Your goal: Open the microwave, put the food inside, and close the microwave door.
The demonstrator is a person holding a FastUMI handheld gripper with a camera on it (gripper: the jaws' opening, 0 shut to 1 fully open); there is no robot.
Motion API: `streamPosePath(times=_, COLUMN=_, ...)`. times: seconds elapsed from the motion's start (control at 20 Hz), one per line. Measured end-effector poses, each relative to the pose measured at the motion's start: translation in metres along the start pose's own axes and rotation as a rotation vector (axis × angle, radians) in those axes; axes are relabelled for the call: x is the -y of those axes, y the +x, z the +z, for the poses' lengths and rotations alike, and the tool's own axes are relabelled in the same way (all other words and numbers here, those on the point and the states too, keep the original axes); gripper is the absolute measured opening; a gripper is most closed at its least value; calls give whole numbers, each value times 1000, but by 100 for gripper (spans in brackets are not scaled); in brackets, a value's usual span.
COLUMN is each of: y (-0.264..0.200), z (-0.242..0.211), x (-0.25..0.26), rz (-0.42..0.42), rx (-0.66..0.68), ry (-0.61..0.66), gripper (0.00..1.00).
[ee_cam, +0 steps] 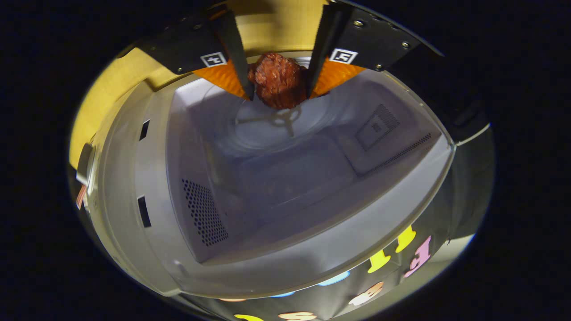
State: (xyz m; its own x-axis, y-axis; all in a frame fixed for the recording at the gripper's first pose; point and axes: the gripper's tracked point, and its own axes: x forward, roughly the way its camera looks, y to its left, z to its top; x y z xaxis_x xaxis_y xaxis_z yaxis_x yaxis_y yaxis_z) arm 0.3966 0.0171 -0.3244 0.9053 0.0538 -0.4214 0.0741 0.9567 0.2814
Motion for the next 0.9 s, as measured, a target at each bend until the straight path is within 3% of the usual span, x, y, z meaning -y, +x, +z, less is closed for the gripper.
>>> streamPosePath(times=0.1, y=-7, z=15, x=6, rz=-45, rx=57, ry=-80, gripper=98)
streamPosePath(times=0.4, y=-57, z=31, x=-1, rz=10, rx=85, ry=-212, gripper=98)
streamPosePath(times=0.9, y=-219, z=97, x=-27, rz=104, rx=252, ry=-291, gripper=98)
